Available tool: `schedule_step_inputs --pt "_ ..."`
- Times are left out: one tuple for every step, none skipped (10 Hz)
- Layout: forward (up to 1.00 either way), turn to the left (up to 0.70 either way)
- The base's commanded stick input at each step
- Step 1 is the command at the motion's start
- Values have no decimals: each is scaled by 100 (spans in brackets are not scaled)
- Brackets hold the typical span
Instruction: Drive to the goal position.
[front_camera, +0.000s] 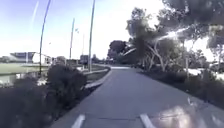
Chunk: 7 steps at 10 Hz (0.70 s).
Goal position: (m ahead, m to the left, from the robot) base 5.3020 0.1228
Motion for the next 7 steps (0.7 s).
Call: schedule_step_inputs --pt "100 0" --pt "100 0" --pt "100 0" --pt "100 0" --pt "100 0" --pt "100 0" --pt "100 0"
